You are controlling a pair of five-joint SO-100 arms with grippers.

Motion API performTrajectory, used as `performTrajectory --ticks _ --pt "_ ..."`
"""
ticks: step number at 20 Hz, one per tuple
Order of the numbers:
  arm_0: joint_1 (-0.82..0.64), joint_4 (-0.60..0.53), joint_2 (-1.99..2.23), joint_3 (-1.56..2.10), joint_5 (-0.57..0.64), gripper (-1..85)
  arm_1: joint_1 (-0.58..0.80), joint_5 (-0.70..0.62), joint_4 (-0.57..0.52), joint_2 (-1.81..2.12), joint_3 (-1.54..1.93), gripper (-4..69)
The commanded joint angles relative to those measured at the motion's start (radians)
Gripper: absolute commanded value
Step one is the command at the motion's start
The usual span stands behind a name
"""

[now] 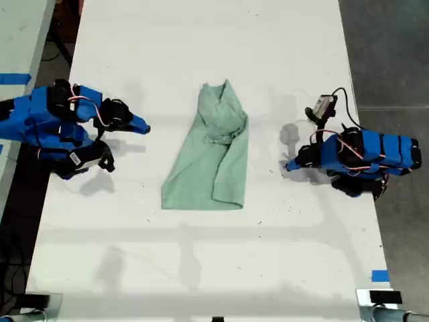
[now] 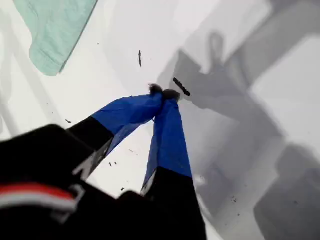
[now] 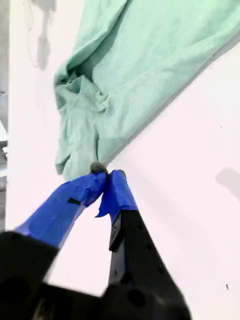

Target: Fold t shirt

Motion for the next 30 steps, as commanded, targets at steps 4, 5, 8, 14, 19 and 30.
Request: performTrajectory --ticks 4,5,8,14,19,30 --pt "0.201 0.097 -0.850 -0.617 -0.212 24.2 0.003 0.002 0.000 0.003 0.014 -0.2" --pt "0.222 0.089 -0.876 -0.607 -0.253 24.3 0.002 0.002 0.000 0.003 0.014 -0.2" --pt "0.272 0.044 -0.951 -0.597 -0.339 24.3 0.002 0.002 0.000 0.003 0.014 -0.2" --pt "0.252 -0.066 -1.069 -0.611 -0.350 23.3 -0.003 0.003 0.000 0.003 0.015 -0.2" --pt "0.218 -0.011 -1.167 -0.635 -0.350 0.2 -0.009 0.008 0.000 0.003 0.015 -0.2" --pt "0.189 0.416 -1.111 -1.115 -0.178 -0.1 -0.011 0.011 0.000 0.003 0.015 -0.2"
